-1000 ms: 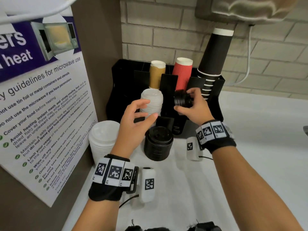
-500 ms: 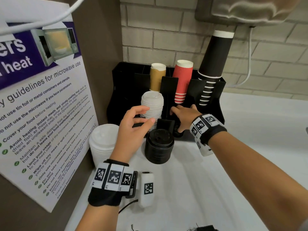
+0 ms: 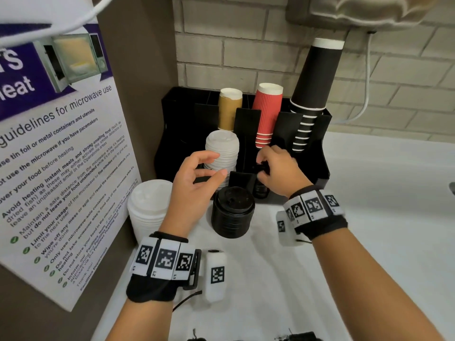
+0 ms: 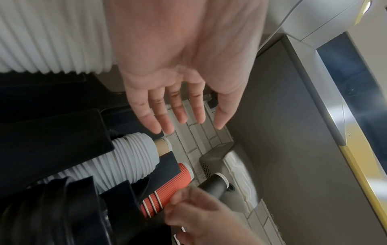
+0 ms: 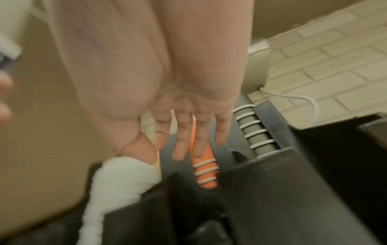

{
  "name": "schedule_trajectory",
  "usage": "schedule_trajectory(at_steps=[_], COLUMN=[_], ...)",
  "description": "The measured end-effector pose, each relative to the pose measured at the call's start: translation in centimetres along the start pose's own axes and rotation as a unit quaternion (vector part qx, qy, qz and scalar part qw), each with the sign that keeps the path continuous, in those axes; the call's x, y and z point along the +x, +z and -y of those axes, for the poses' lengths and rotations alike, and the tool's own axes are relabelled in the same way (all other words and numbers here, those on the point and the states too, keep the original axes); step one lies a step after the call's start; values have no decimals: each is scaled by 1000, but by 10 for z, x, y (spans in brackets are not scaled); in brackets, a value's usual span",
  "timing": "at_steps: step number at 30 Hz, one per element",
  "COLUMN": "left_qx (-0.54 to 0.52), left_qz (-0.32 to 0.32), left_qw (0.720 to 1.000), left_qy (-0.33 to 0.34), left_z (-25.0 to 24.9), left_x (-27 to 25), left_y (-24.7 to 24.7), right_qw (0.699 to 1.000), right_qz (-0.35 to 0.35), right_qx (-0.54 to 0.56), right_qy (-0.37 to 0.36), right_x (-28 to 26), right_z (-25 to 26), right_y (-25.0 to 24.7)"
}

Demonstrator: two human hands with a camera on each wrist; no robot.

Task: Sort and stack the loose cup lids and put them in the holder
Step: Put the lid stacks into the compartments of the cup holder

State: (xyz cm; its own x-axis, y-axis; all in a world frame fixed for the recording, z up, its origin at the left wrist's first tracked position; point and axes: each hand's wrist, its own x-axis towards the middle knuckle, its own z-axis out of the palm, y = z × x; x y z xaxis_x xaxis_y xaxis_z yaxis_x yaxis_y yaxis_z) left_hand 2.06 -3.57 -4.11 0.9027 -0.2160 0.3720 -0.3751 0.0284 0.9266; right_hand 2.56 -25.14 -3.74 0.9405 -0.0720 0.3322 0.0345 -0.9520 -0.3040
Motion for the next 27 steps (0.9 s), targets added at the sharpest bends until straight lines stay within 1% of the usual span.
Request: schedule_trajectory(at_steps=[1,2,3,5,6,7,10,13,20,24,26,27], left_qx=[-2,-4,-6,-9,-10,-11,-11,-10,-17,-45,-40,-37], left_qz=[-2,-3,-3,-1,1,3,8,8,5,-8,9,30], left_qw=[1000,1000,1000,1000,1000,1000,1000,1000,1000,998,998,998], left_qy=[0,-1,-1,-3,-3,-4,-3,-2,6,40,45,37], left_z=[0,0,0,0,0,0,2,4,2,-2,-2,0], left_x=[0,0,0,-1,-1,-1,-1,-1,-1,-2,-1,-1], left_y=[0,0,0,0,0,0,-2,-3,-2,-2,-2,-1], right_qw=[997,992,988,979,976,975,982,985,985,976,961,945], right_qz=[-26,-19,20,132,164,174,154,132,110,53,9,-9], right_qx=[74,125,149,146,135,123,89,85,121,201,270,319], right_qy=[0,4,15,43,54,60,63,65,63,62,65,67], right_x=[-5,-11,-16,-25,-29,-32,-38,-40,-39,-36,-35,-35], right_z=[8,17,25,37,42,45,52,53,51,42,36,34], right_y=[-2,-3,-2,6,11,16,31,40,46,28,15,9])
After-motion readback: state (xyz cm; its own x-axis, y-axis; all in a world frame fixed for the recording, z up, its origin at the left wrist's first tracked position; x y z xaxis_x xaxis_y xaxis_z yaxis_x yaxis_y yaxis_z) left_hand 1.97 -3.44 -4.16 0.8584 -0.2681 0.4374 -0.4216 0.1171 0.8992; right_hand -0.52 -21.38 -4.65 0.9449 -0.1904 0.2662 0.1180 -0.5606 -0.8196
